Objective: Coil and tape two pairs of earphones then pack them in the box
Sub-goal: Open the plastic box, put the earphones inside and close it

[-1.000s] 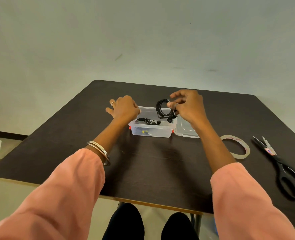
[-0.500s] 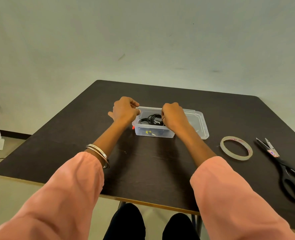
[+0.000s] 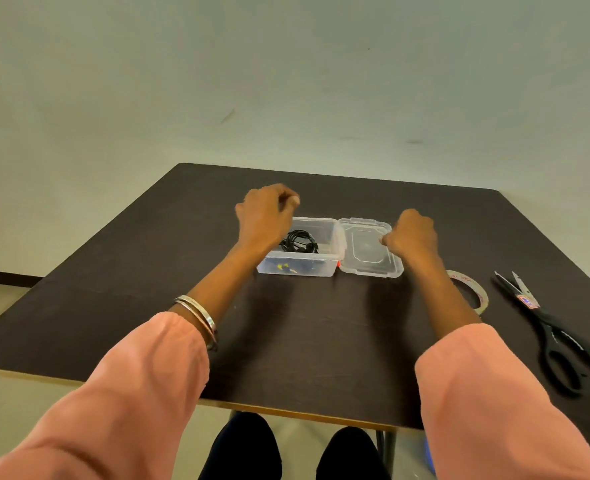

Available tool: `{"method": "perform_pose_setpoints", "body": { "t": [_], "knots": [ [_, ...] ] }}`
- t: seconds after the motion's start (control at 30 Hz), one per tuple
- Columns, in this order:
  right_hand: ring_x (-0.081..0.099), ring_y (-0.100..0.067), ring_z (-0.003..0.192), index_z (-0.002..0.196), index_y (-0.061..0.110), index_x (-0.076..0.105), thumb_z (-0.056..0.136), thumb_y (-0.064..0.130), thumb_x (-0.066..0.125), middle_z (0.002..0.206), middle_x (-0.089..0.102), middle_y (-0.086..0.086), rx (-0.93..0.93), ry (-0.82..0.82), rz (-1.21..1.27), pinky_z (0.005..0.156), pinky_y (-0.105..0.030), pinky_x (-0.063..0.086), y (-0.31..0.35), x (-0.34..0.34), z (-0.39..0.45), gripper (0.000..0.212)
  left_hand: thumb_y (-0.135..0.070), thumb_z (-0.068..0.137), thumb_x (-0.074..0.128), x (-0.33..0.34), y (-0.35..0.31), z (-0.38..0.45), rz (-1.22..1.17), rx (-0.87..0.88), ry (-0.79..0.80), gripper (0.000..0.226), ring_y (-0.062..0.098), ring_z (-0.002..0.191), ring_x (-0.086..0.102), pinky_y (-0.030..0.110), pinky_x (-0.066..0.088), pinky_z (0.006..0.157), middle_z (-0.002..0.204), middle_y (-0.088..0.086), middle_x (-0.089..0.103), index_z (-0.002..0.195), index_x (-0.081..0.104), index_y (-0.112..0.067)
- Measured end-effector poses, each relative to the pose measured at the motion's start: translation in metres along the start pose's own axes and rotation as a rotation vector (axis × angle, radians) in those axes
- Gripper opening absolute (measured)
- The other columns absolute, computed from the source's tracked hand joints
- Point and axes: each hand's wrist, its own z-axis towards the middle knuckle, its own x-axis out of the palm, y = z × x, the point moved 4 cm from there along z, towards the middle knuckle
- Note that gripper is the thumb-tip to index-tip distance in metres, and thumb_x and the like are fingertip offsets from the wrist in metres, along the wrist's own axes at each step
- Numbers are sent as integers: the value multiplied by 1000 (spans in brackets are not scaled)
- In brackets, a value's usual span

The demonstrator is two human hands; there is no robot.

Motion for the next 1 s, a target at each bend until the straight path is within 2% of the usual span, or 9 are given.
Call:
{"method": "perform_pose_setpoints", "body": {
  "t": [0.1,0.2,0.3,0.4,0.63,0.77,0.83,0.9,1.0],
  "knots": [
    [62,-36,98,109,3,57,81,29,76,109,63,-19,21,84,-43,80,-40,50,-11,6,-4,42,-31,101,43,26,-31,8,102,121,160,27,18,107,61,47,35,106,107,-4,71,115,65,-26],
    [62,-33,99,108,7,58,82,35,73,108,64,-16,13,87,-92,89,-44,51,-19,10,-6,42,-32,104,30,56,-42,19,183,28,399,35,26,123,51,55,9,116,124,3,63,123,58,-23],
    [59,-32,101,106,10,56,86,34,70,109,63,-14,14,48,-130,91,-45,48,-24,11,-3,34,-36,104,23,79,-43,26,275,-17,586,42,32,136,37,64,-10,110,140,6,51,129,53,-18],
    [61,-29,92,92,13,53,88,25,67,101,64,-12,25,12,-95,89,-43,50,-27,11,5,19,-38,104,21,94,-48,29,325,0,685,45,34,140,31,67,-17,106,143,7,48,129,53,-18],
    [61,-26,79,87,3,59,90,13,60,90,64,-13,76,-90,181,76,-39,55,-34,6,15,10,-40,102,23,102,-49,34,209,-61,683,46,32,139,32,69,-15,105,131,10,58,130,51,-17],
    [61,-20,85,96,7,64,90,6,55,98,65,-8,48,-199,567,74,-30,52,-22,-22,12,11,-52,100,24,86,-56,44,-236,-136,661,57,25,116,58,58,18,113,125,8,62,125,54,-11],
    [63,-15,82,95,11,64,87,2,56,94,67,-3,-38,-227,711,67,-20,50,-10,-40,6,15,-59,98,22,70,-60,49,-406,-212,568,66,15,101,65,51,21,113,125,10,64,136,48,-11],
    [66,-11,84,97,14,65,86,0,59,90,68,2,-181,-229,784,70,-18,53,6,-56,-1,19,-66,94,20,53,-55,54,-527,-312,500,76,18,109,62,52,13,114,113,14,70,145,37,-13],
    [68,-11,85,103,15,68,86,3,65,92,71,0,-335,-194,820,76,-21,55,26,-67,-12,21,-71,90,25,26,-42,57,-741,-365,443,77,23,102,68,49,24,115,112,12,70,133,50,-13]
  ]
}}
